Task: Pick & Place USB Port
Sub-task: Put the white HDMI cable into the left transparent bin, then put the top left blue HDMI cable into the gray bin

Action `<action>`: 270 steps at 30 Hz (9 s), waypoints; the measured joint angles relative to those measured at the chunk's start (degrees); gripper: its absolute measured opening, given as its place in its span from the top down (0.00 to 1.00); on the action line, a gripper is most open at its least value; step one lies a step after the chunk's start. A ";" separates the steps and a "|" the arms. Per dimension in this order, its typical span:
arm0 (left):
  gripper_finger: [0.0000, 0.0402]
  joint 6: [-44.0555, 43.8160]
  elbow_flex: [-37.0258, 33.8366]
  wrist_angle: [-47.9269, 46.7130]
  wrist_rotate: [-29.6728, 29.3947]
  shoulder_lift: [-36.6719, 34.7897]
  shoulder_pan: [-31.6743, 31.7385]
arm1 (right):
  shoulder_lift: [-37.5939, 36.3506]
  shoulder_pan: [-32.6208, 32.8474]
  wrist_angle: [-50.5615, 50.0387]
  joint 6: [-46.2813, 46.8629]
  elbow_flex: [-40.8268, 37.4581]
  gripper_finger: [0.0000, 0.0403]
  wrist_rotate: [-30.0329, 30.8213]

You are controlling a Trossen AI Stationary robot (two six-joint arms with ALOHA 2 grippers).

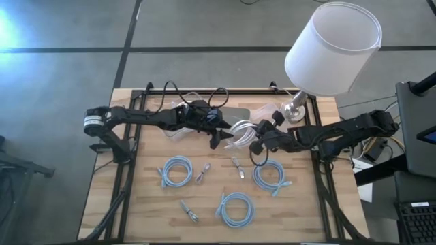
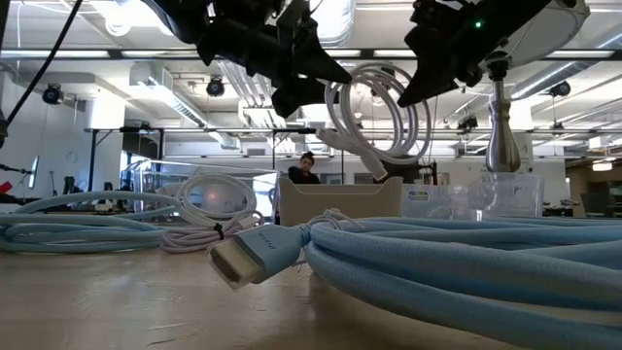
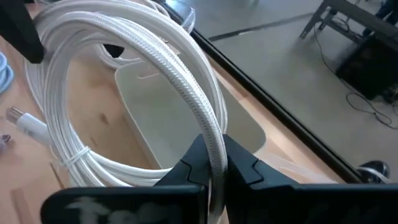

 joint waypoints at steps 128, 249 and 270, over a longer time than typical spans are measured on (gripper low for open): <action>0.58 8.06 -17.36 -32.30 -0.28 -32.98 17.53 | -1.96 0.96 -6.39 -6.52 1.95 0.65 -3.19; 0.95 17.63 23.72 -62.58 -73.39 -4.17 -27.36 | 24.61 -7.90 29.88 -1.95 3.25 0.50 -35.60; 0.95 14.41 12.53 -49.31 -60.23 -4.15 -25.38 | 22.25 -8.20 38.03 -15.41 5.49 0.57 -40.16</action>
